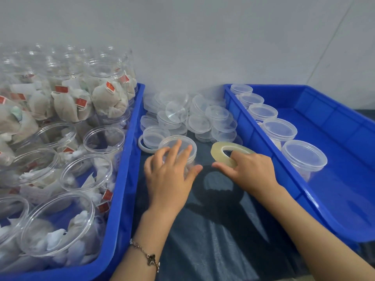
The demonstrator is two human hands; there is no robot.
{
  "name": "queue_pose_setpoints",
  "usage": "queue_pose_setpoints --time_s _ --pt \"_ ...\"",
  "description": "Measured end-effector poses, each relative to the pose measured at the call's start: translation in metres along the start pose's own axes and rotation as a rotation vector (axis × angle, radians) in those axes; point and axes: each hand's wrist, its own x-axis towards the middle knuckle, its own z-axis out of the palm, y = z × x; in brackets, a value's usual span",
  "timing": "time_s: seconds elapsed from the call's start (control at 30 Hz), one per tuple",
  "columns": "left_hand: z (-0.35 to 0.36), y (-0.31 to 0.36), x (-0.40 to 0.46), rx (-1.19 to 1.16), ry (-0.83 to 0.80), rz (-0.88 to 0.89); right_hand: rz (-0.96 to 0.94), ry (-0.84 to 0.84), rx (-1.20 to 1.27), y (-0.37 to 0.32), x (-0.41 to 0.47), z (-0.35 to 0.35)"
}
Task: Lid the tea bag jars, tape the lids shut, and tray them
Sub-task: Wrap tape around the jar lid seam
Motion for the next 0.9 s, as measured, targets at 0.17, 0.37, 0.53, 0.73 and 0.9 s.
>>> queue_pose_setpoints --time_s 0.17,0.37,0.53,0.73,0.9 --pt "-0.003 -0.006 0.005 -0.007 0.055 0.067 -0.121 -0.089 -0.060 0.012 -0.008 -0.003" --pt "-0.005 -0.002 0.004 -0.148 -0.015 0.062 -0.028 0.016 -0.121 0.014 0.002 0.005" --pt "-0.007 -0.001 0.005 -0.279 -0.099 0.001 0.005 -0.036 -0.167 0.015 0.023 0.022" --pt "-0.007 0.003 0.002 -0.207 0.030 0.012 0.011 -0.063 -0.100 0.011 0.041 0.037" --pt "-0.006 0.000 0.002 -0.283 0.081 0.076 -0.014 -0.020 -0.054 0.004 0.058 0.044"
